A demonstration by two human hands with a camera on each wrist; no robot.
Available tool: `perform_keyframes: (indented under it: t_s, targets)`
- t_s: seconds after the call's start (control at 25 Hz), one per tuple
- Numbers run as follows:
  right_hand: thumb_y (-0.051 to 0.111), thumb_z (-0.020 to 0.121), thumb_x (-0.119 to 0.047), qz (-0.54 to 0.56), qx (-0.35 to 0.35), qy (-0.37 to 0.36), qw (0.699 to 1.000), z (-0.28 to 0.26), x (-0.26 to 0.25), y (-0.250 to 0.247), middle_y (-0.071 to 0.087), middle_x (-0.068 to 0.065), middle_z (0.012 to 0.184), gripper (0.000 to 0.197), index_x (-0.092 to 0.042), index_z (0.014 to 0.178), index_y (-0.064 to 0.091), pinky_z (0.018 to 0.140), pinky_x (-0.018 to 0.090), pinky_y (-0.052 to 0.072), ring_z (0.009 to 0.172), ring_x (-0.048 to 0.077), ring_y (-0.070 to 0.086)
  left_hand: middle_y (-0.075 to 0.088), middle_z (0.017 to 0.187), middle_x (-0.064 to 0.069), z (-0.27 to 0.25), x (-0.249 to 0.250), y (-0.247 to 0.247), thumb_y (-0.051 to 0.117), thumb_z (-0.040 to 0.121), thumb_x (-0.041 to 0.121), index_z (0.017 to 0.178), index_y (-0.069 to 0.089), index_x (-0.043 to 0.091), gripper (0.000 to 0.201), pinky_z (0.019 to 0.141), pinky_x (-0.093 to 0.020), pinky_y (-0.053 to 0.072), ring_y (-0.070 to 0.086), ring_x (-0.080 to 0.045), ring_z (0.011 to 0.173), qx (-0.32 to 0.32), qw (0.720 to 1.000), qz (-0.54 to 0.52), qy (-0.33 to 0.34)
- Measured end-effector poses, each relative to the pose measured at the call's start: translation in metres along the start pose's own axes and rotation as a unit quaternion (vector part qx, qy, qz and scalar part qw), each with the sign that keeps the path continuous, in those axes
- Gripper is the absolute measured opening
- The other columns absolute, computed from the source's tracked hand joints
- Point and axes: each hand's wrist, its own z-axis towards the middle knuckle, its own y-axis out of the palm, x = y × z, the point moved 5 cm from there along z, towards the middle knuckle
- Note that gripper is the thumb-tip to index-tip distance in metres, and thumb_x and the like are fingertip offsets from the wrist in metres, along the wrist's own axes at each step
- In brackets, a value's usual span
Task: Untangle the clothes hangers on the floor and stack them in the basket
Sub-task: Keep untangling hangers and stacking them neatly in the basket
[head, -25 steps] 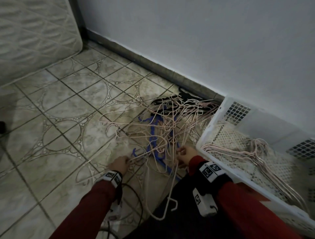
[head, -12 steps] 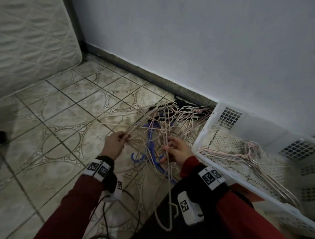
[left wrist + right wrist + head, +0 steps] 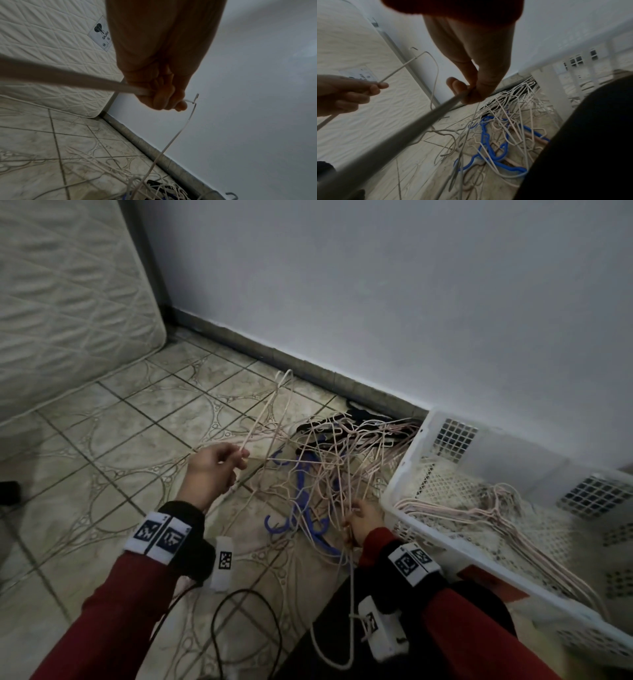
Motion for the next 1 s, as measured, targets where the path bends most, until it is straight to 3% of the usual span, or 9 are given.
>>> perform_keyframes:
  t_s: [0.08, 0.16, 0.28, 0.4, 0.52, 0.64, 0.76, 0.84, 1.0]
  targets:
    - [0.026, 0.09, 0.007, -0.037, 0.002, 0.009, 0.999, 0.011, 0.01, 0.0, 0.043, 0.003, 0.057, 0.028, -0.011, 0.098, 0.046, 0.029, 0.014, 0.031, 0.023, 0.005, 0.04, 0.053, 0.064, -0.006, -0.002, -0.005, 0.002, 0.045, 0.093, 0.005, 0.089, 0.059, 0.007, 0.015, 0.029, -0.009, 0.027, 0.039, -0.002, 0.025, 0.001, 1.0, 0.01, 0.009]
    - [0.03, 0.087, 0.006, -0.08, -0.008, 0.006, 0.997, 0.019, 0.016, 0.003, 0.042, 0.0, 0.058, 0.028, -0.013, 0.089, 0.051, 0.041, 0.02, 0.033, 0.041, 0.01, 0.041, 0.053, 0.063, -0.005, 0.0, -0.008, 0.005, 0.045, 0.093, 0.006, 0.091, 0.06, 0.005, 0.015, 0.03, -0.008, 0.027, 0.04, -0.001, 0.026, 0.003, 1.0, 0.02, 0.013]
    - [0.042, 0.087, 0.001, -0.137, -0.056, 0.021, 0.989, 0.019, 0.021, 0.008, 0.039, -0.004, 0.064, 0.018, -0.012, 0.085, 0.054, 0.052, 0.021, 0.036, 0.055, 0.01, 0.038, 0.056, 0.064, -0.004, 0.003, -0.017, 0.014, 0.047, 0.093, 0.007, 0.095, 0.063, 0.001, 0.017, 0.03, -0.005, 0.028, 0.044, 0.0, 0.03, -0.002, 0.997, 0.077, -0.002]
    - [0.041, 0.09, -0.005, -0.147, -0.112, 0.044, 0.982, 0.006, 0.022, 0.018, 0.042, -0.001, 0.062, 0.025, -0.022, 0.074, 0.044, 0.04, 0.021, 0.04, 0.043, 0.008, 0.046, 0.065, 0.074, -0.009, 0.004, -0.026, 0.024, 0.049, 0.093, 0.011, 0.095, 0.068, 0.0, 0.023, 0.037, -0.005, 0.033, 0.05, -0.002, 0.043, -0.044, 0.979, 0.198, -0.011]
    - [0.028, 0.095, 0.0, -0.008, -0.131, 0.064, 0.989, -0.004, 0.021, 0.029, 0.039, 0.004, 0.055, 0.027, -0.011, 0.08, 0.048, 0.03, 0.009, 0.027, 0.02, 0.005, 0.035, 0.069, 0.076, -0.011, 0.008, -0.026, 0.028, 0.051, 0.092, 0.013, 0.091, 0.071, -0.001, 0.024, 0.053, -0.019, 0.038, 0.058, -0.017, 0.064, -0.067, 0.957, 0.28, -0.021]
    - [0.022, 0.094, 0.007, 0.092, -0.137, 0.06, 0.984, -0.008, 0.013, 0.029, 0.038, -0.003, 0.036, 0.029, -0.004, 0.084, 0.048, 0.028, 0.006, 0.019, 0.019, 0.003, 0.024, 0.063, 0.063, -0.005, 0.01, -0.029, 0.025, 0.051, 0.093, 0.013, 0.088, 0.071, -0.004, 0.027, 0.053, -0.02, 0.04, 0.053, -0.014, 0.056, -0.087, 0.942, 0.321, -0.042]
    - [0.019, 0.093, 0.009, 0.168, -0.159, 0.042, 0.972, -0.014, 0.004, 0.024, 0.036, -0.009, 0.028, 0.026, 0.003, 0.097, 0.044, 0.027, 0.005, 0.018, 0.019, 0.001, 0.021, 0.073, 0.084, -0.018, 0.015, -0.035, 0.015, 0.051, 0.092, 0.014, 0.086, 0.072, -0.003, 0.028, 0.071, -0.026, 0.044, 0.065, -0.028, 0.079, -0.082, 0.937, 0.338, -0.021]
    - [0.02, 0.095, 0.007, 0.196, -0.172, 0.031, 0.965, -0.018, -0.002, 0.02, 0.037, -0.007, 0.028, 0.025, 0.002, 0.101, 0.043, 0.027, 0.004, 0.018, 0.018, 0.0, 0.02, 0.071, 0.084, -0.02, 0.015, -0.034, 0.007, 0.05, 0.092, 0.011, 0.086, 0.071, -0.005, 0.027, 0.07, -0.025, 0.041, 0.064, -0.031, 0.078, -0.063, 0.948, 0.312, 0.002]
    - [0.023, 0.097, 0.001, 0.238, -0.181, -0.011, 0.954, -0.029, -0.025, 0.002, 0.04, -0.008, 0.034, 0.026, 0.001, 0.107, 0.048, 0.029, 0.004, 0.021, 0.02, 0.001, 0.022, 0.061, 0.069, -0.004, 0.008, -0.004, -0.005, 0.046, 0.094, 0.007, 0.085, 0.065, 0.008, 0.021, 0.043, -0.004, 0.035, 0.052, 0.001, 0.045, -0.017, 0.978, 0.196, 0.064]
